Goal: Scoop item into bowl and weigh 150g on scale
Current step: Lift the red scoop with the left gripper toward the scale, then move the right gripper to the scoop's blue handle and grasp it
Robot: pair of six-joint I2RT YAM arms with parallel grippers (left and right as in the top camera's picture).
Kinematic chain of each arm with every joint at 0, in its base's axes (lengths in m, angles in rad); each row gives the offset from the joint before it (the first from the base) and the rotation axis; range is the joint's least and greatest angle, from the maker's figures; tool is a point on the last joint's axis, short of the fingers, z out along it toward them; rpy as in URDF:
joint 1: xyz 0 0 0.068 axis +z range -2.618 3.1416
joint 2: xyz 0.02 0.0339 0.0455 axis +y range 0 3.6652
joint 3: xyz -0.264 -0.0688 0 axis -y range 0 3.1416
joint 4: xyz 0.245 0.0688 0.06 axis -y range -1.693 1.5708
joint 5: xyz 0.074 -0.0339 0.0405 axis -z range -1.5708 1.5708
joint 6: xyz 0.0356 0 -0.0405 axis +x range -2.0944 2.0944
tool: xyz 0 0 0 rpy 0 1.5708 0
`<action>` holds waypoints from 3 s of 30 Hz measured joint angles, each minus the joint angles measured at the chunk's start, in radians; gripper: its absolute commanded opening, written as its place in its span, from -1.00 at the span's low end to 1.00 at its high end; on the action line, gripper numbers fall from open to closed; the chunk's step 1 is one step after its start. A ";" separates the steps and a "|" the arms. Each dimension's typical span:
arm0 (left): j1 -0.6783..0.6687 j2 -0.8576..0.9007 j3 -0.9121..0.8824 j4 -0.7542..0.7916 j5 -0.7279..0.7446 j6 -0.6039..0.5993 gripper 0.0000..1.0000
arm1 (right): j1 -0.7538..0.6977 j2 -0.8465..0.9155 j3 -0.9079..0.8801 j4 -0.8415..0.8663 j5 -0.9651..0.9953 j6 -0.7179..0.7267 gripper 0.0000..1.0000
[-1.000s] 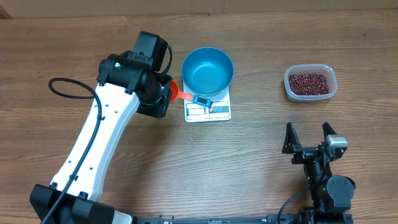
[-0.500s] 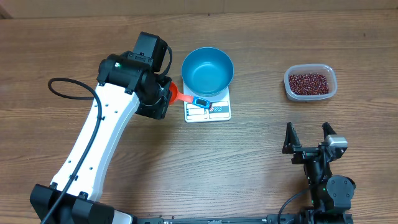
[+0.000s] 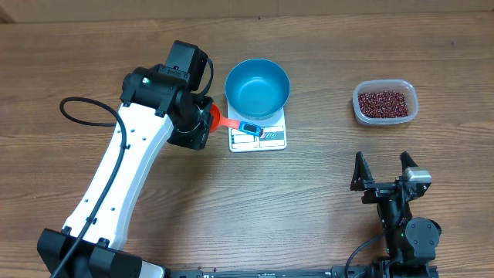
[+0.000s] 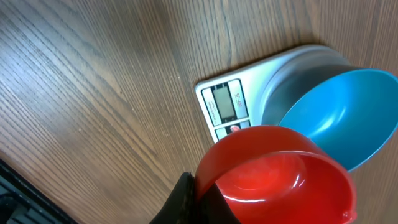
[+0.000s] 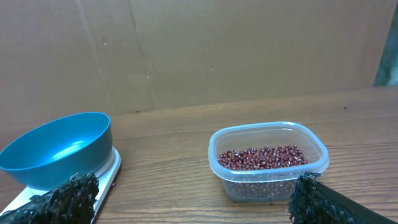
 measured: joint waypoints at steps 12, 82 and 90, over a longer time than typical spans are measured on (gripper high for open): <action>-0.037 0.000 0.000 -0.003 0.027 -0.068 -0.92 | 0.000 0.000 0.000 0.072 -0.068 0.001 1.00; -0.059 0.000 0.001 0.024 0.018 -0.157 -0.92 | 0.001 1.179 0.726 -0.006 -1.104 0.800 1.00; -0.059 0.000 0.001 0.038 0.042 -0.157 -0.92 | 0.009 1.179 0.726 -0.004 -1.043 0.805 1.00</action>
